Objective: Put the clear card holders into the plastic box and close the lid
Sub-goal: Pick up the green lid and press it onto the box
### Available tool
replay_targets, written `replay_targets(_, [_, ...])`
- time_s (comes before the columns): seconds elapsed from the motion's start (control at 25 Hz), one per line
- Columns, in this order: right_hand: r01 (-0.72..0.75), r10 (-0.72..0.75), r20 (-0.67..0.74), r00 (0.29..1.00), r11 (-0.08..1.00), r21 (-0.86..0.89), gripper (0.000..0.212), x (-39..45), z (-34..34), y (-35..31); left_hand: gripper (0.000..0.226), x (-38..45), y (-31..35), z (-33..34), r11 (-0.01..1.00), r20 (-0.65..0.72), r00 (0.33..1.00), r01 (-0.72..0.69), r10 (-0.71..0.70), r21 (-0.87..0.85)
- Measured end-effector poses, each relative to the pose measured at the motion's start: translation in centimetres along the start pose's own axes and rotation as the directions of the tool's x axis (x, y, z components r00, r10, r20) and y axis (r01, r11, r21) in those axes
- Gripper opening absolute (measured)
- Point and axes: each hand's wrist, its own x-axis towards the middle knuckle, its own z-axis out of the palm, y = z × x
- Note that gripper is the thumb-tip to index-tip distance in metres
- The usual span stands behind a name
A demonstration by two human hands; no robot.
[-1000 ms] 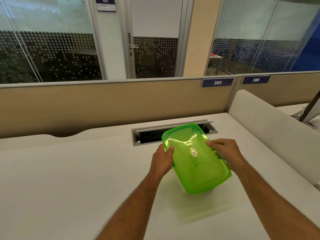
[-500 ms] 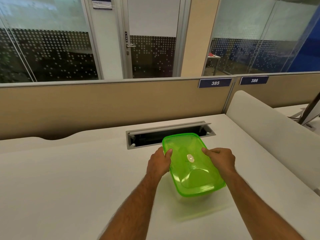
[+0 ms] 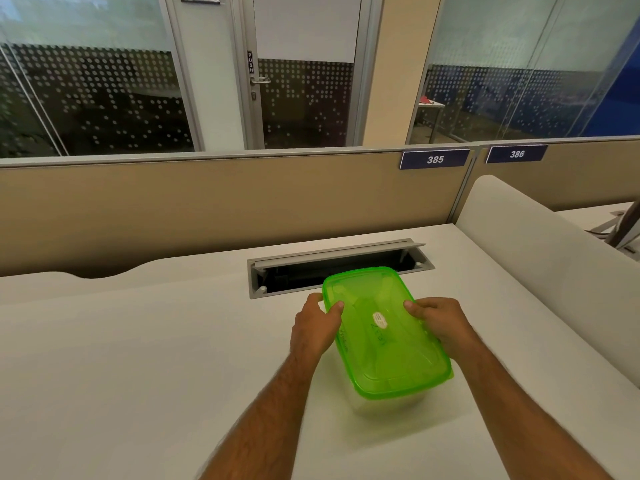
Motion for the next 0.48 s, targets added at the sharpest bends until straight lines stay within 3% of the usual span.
replay_targets(0.28, [-0.014, 0.014, -0.006, 1.0, 1.0, -0.005, 0.027, 0.2, 0.6, -0.2, 0.056, 0.4, -0.3, 0.4, 0.998, -0.025, 1.0, 0.004, -0.005, -0.065])
replay_targets(0.4, [-0.081, 0.086, 0.031, 0.996, 0.988, -0.131, 0.029, 1.7, 1.1, -2.2, 0.055, 0.6, -0.5, 0.4, 0.996, -0.025, 1.0, 0.0, -0.002, -0.086])
replay_targets(0.48, [-0.05, 0.045, -0.022, 0.999, 0.936, -0.349, 0.033, 2.5, 2.1, -3.3, 0.052, 0.8, -0.4, 0.3, 0.996, -0.013, 1.0, -0.006, 0.005, -0.091])
